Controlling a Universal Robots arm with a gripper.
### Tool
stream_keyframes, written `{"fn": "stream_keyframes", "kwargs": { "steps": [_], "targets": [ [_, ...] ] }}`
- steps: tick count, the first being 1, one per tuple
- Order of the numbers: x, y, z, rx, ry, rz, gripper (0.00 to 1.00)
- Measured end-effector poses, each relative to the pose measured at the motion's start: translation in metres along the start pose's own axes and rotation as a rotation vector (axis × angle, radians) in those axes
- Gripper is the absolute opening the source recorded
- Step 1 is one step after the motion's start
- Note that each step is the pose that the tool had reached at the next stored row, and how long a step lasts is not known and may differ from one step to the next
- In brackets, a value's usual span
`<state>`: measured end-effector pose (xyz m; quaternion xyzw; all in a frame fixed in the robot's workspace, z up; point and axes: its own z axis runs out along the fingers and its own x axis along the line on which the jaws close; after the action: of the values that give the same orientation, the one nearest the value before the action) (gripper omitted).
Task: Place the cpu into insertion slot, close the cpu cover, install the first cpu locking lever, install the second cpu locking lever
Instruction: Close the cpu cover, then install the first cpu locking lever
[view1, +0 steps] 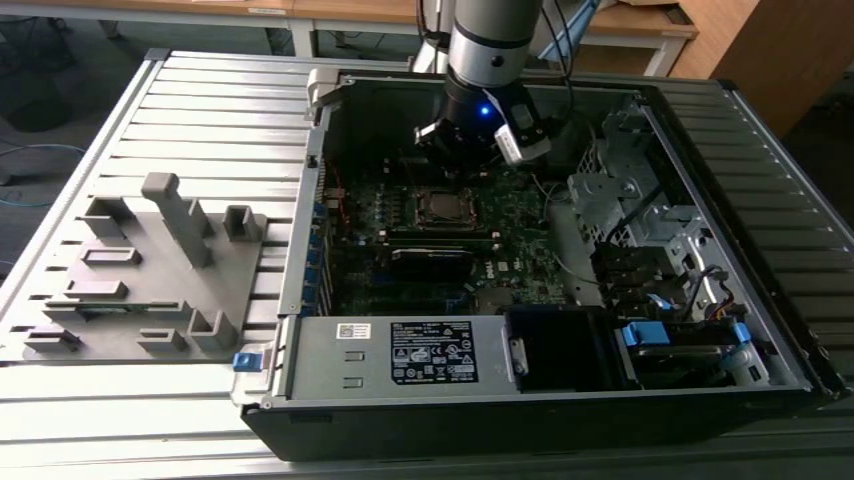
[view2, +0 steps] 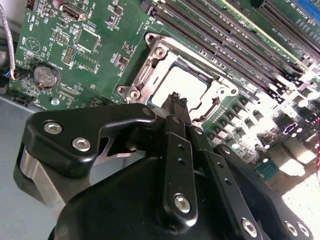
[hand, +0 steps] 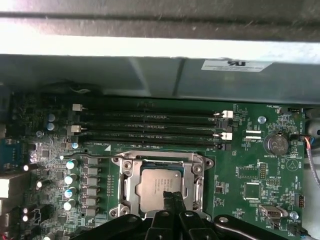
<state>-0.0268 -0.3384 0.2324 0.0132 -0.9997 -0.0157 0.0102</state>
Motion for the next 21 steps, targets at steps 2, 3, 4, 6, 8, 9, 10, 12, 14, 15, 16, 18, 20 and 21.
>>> {"fn": "stream_keyframes", "kwargs": {
  "steps": [2, 3, 4, 6, 8, 9, 10, 12, 14, 15, 16, 18, 20, 21],
  "targets": [
    [0.0019, -0.0001, 0.0006, 0.0004, -0.0025, -0.004, 0.10],
    [0.0028, -0.0001, 0.0010, 0.0004, -0.0036, -0.005, 0.10],
    [0.0033, -0.0002, 0.0018, 0.0002, -0.0044, -0.006, 0.10],
    [0.0036, -0.0005, 0.0037, 0.0004, -0.0045, -0.007, 0.10],
    [0.0042, -0.0010, 0.0059, 0.0004, -0.0047, -0.008, 0.10],
    [0.0048, -0.0011, 0.0067, 0.0003, -0.0049, -0.008, 0.10],
    [0.0058, -0.0012, 0.0073, 0.0004, -0.0052, -0.009, 0.10],
    [0.0081, -0.0012, 0.0083, 0.0004, -0.0066, -0.009, 0.10],
    [0.0087, -0.0012, 0.0089, 0.0005, -0.0071, -0.008, 0.10],
    [0.0088, -0.0012, 0.0091, 0.0004, -0.0073, -0.003, 0.10],
    [0.0092, -0.0012, 0.0093, 0.0003, -0.0076, 0.004, 0.10],
    [0.0102, -0.0011, 0.0097, -0.0003, -0.0080, 0.015, 0.10],
    [0.0109, -0.0010, 0.0098, -0.0005, -0.0080, 0.018, 0.10],
    [0.0119, -0.0010, 0.0098, -0.0005, -0.0080, 0.018, 0.10]
  ]
}}
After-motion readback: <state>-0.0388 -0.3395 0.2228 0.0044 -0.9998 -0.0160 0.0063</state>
